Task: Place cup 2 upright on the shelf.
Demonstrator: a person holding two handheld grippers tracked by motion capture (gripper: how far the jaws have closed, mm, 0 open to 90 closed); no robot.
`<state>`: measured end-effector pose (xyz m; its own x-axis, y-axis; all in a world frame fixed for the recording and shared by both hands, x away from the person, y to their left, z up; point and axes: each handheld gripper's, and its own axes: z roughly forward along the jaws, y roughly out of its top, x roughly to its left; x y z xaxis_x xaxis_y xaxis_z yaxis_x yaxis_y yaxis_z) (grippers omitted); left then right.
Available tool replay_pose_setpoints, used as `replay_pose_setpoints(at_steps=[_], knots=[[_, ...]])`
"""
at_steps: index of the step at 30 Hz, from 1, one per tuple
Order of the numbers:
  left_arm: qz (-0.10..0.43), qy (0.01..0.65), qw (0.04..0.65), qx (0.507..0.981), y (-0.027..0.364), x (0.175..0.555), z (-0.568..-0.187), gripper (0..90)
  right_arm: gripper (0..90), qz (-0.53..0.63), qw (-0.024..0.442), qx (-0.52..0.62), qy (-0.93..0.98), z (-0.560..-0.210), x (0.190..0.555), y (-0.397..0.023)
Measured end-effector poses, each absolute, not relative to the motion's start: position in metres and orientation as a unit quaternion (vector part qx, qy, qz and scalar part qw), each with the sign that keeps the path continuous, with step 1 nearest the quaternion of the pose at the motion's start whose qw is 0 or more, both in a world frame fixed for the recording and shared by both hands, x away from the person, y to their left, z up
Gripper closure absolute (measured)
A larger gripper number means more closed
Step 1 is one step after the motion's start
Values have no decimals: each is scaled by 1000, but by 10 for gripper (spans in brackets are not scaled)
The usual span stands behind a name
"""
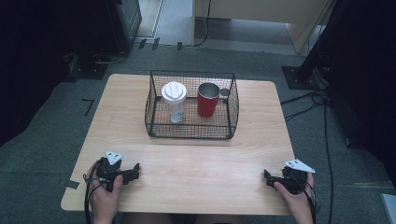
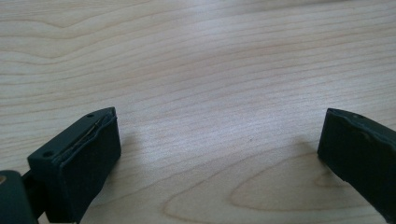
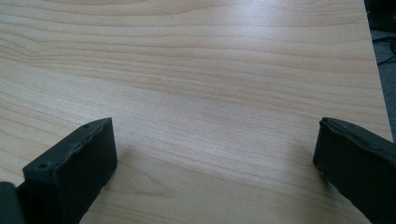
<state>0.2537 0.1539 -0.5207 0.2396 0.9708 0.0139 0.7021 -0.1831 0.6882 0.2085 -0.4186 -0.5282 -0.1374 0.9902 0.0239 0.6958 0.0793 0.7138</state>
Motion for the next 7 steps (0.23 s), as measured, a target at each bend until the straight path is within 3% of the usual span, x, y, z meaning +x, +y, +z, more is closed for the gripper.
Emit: replay_pose_setpoints(at_steps=[7], knots=[[233,571,288,733,154,254,-521,1,0,297,249,617,685,-528,209,-417]])
